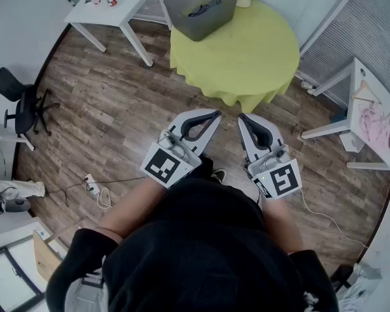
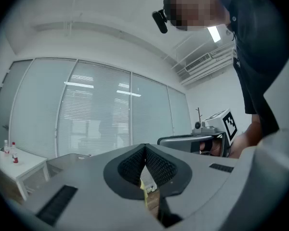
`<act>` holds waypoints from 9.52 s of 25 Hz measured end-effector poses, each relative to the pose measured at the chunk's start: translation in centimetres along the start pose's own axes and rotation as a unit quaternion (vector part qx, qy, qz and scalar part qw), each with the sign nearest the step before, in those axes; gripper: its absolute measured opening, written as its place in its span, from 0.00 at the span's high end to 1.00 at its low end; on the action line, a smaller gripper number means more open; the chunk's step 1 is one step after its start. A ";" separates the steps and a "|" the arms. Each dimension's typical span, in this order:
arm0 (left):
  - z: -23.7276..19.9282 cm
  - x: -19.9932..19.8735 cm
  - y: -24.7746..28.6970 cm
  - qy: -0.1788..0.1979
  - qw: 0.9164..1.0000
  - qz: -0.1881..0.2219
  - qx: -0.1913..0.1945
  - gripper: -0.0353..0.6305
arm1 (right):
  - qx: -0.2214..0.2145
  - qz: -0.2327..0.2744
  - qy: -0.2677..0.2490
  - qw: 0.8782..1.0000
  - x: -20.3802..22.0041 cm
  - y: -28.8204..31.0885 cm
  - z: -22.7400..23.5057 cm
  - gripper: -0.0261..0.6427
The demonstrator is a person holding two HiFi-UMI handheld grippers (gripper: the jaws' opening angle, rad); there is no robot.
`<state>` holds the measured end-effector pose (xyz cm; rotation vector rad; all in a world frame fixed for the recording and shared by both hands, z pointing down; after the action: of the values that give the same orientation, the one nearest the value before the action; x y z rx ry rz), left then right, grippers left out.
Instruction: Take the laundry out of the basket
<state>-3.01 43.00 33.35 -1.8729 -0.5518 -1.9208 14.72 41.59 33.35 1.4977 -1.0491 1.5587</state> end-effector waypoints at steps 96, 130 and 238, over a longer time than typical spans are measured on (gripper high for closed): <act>-31.9 1.3 32.8 0.004 0.997 -0.056 -0.059 0.93 | -0.063 -0.045 0.017 0.997 3.0 28.5 38.7 0.93; -49.8 17.0 49.3 0.027 0.935 -0.353 0.036 0.92 | 0.116 -0.107 0.057 0.986 11.5 42.1 50.5 0.93; -27.7 6.0 51.7 0.143 0.857 -0.430 0.244 0.35 | 0.276 -0.048 0.008 0.960 3.6 18.3 46.7 0.93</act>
<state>1.42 -15.54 38.80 -1.0311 -1.7967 -2.1789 16.91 -8.63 35.22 1.8606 -0.5342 1.8839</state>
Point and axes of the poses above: the fingertips, and each gripper's own axes: y forward along the fingers, z to its right, x out of its underside, the point moved 9 cm from there along -y, backward along the fingers, and after that the axes turned 11 degrees about -x, right-handed, at the moved point
